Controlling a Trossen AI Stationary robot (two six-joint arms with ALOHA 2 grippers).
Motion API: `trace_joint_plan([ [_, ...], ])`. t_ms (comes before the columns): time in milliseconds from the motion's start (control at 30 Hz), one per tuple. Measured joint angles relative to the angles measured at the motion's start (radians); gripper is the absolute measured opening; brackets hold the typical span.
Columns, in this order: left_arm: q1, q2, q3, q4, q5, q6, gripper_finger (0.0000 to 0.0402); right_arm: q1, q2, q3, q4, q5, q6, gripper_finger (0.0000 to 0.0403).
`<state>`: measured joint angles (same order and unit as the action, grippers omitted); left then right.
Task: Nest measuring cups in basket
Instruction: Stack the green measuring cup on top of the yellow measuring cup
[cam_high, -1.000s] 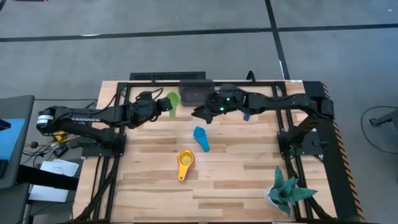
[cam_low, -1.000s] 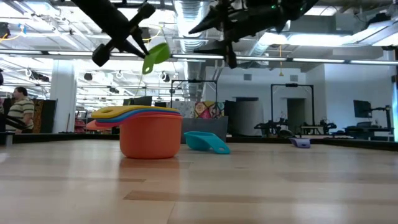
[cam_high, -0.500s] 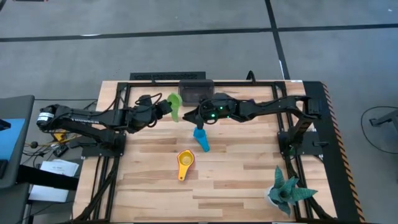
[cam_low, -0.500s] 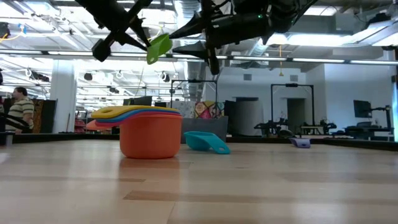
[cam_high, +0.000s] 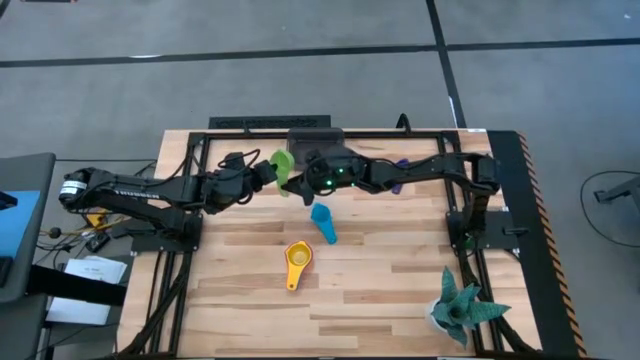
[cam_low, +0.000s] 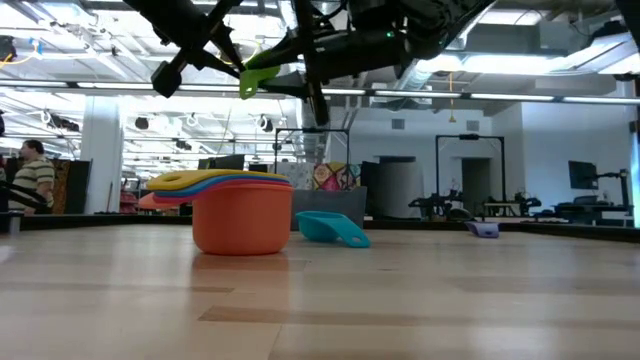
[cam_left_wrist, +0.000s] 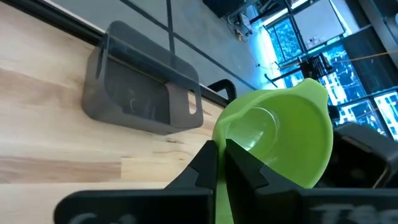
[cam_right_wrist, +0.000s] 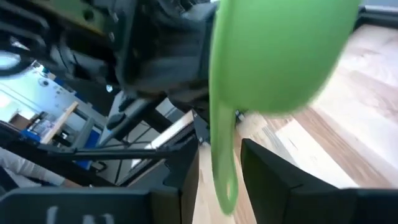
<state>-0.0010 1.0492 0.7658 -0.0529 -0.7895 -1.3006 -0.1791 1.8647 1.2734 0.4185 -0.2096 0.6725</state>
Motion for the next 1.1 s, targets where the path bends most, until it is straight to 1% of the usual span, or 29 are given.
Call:
trace_joint_plan([
  [100,0.000,0.000,0.000,0.000,0.003,0.000,0.0000,0.000,0.006,0.004,-0.007,-0.001,0.000,0.0135],
  [233,0.000,0.000,0.000,0.000,0.004,0.001,0.0000,0.000,0.007,0.005,-0.001,0.000,-0.003,0.0110],
  [400,0.000,0.000,0.000,-0.001,0.004,-0.003,0.0001,0.000,0.007,0.005,-0.001,0.000,0.010,0.0056],
  [500,0.000,0.000,0.000,-0.005,0.003,-0.002,0.0012,0.001,0.007,0.005,0.000,0.004,0.041,0.0018],
  [533,0.001,0.000,0.000,-0.004,0.005,0.002,0.0017,0.001,0.007,0.005,0.005,0.006,0.050,0.0012],
  [667,0.010,0.000,0.000,-0.001,0.031,0.022,0.0041,0.005,0.007,0.005,0.020,0.044,0.122,0.0016],
  [767,0.020,-0.010,0.000,-0.001,0.068,0.065,0.0058,0.010,0.007,0.005,0.030,0.057,0.168,0.0008],
  [900,0.036,-0.045,0.000,0.000,0.111,0.127,0.0080,0.045,0.006,0.004,0.047,0.109,0.207,0.0007],
  [1000,0.036,-0.079,0.000,-0.003,0.132,0.169,0.0094,0.080,0.004,-0.032,0.134,0.115,0.246,0.0006],
  [1100,0.014,-0.105,0.000,0.005,0.159,0.218,0.0106,0.124,0.004,-0.117,0.263,0.138,0.321,0.0006],
])
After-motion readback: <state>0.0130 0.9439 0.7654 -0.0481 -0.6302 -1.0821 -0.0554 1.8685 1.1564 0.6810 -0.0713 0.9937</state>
